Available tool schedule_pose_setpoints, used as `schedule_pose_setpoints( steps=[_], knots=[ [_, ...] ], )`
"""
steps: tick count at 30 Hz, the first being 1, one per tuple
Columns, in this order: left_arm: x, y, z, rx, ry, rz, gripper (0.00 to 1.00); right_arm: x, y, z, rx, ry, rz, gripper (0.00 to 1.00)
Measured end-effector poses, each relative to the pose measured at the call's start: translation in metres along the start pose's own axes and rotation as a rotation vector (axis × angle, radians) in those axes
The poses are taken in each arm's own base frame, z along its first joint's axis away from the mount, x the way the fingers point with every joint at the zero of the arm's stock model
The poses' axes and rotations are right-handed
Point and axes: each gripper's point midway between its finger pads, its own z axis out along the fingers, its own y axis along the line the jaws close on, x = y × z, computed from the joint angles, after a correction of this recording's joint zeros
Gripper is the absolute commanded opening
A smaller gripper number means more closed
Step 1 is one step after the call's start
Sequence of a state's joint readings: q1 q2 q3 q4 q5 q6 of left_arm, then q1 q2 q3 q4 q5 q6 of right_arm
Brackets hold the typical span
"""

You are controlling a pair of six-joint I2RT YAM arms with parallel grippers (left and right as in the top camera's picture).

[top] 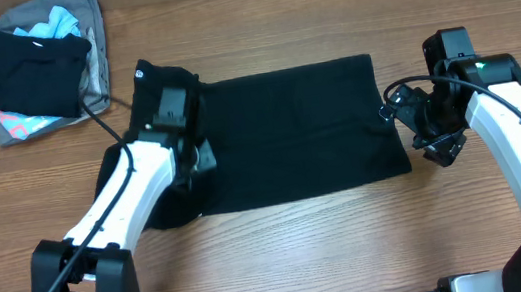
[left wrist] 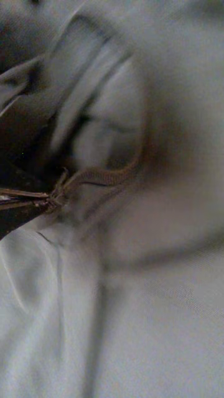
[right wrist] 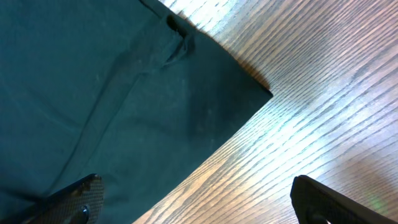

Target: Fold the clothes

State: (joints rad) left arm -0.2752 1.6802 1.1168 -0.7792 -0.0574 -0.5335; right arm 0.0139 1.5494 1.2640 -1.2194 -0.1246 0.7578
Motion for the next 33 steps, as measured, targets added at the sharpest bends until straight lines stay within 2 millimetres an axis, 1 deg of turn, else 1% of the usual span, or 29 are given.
schedule_pose_setpoints(
  steps=[2,3,4,6,7,8,9,10,13,16,18,20,22,24,25,26,27,28,29,31,33],
  knots=[
    [-0.025,-0.007,-0.013,0.010,-0.080,0.017,0.05,0.000,0.000,0.000,0.002,-0.001,0.000,0.99],
    [-0.036,-0.011,-0.018,0.017,-0.119,0.026,0.17,0.000,0.000,0.000,0.002,-0.001,0.000,0.99],
    [-0.046,-0.015,-0.022,0.025,-0.154,0.033,0.36,0.000,0.000,0.000,0.002,-0.001,0.001,0.99],
    [-0.059,-0.019,-0.028,0.034,-0.209,0.048,0.36,0.000,0.000,0.000,0.002,-0.001,0.000,0.99],
    [-0.062,-0.020,-0.028,0.033,-0.221,0.054,0.43,0.000,-0.001,0.000,0.002,-0.001,0.000,0.99],
    [-0.064,-0.019,-0.029,0.030,-0.229,0.059,0.65,0.000,-0.001,0.001,0.003,0.000,0.001,0.99],
    [-0.066,-0.020,-0.029,0.028,-0.237,0.066,0.96,0.001,-0.002,0.004,0.005,0.002,0.001,0.99],
    [-0.067,-0.019,-0.029,0.025,-0.242,0.079,1.00,0.001,-0.003,0.006,0.007,0.004,0.002,0.99],
    [-0.064,-0.016,-0.029,0.006,-0.230,0.096,1.00,0.005,-0.009,0.017,0.022,0.017,0.004,0.99],
    [-0.049,-0.005,-0.027,-0.036,-0.168,0.107,1.00,0.011,-0.019,0.030,0.044,0.036,0.005,0.96],
    [-0.035,0.005,-0.028,-0.075,-0.100,0.113,0.99,0.014,-0.024,0.035,0.055,0.049,-0.008,0.92],
    [-0.022,0.014,-0.034,-0.111,-0.034,0.110,0.90,0.015,-0.025,0.037,0.060,0.053,-0.027,0.80],
    [-0.013,0.021,-0.043,-0.138,0.013,0.105,0.84,0.016,-0.025,0.036,0.060,0.055,-0.044,0.68],
    [0.004,0.032,-0.053,-0.176,0.080,0.088,0.71,0.016,-0.026,0.037,0.062,0.058,-0.056,0.55],
    [0.012,0.038,-0.058,-0.195,0.110,0.079,0.60,0.015,-0.026,0.037,0.060,0.054,-0.067,0.44],
    [0.020,0.043,-0.061,-0.213,0.139,0.070,0.46,0.013,-0.023,0.037,0.052,0.044,-0.076,0.33],
    [0.024,0.045,-0.063,-0.223,0.151,0.064,0.34,0.011,-0.021,0.038,0.041,0.034,-0.085,0.25],
    [0.026,0.046,-0.062,-0.228,0.157,0.052,0.09,0.007,-0.018,0.039,0.029,0.018,-0.088,0.12],
    [0.029,0.048,-0.059,-0.233,0.165,0.047,0.04,0.007,-0.016,0.039,0.024,0.015,-0.097,0.08],
    [0.033,0.052,-0.051,-0.238,0.169,0.026,0.04,0.005,-0.013,0.042,0.012,0.001,-0.108,0.04],
    [0.042,0.060,-0.042,-0.252,0.195,0.008,0.04,0.005,-0.013,0.045,0.012,0.000,-0.116,0.04]
  ],
)
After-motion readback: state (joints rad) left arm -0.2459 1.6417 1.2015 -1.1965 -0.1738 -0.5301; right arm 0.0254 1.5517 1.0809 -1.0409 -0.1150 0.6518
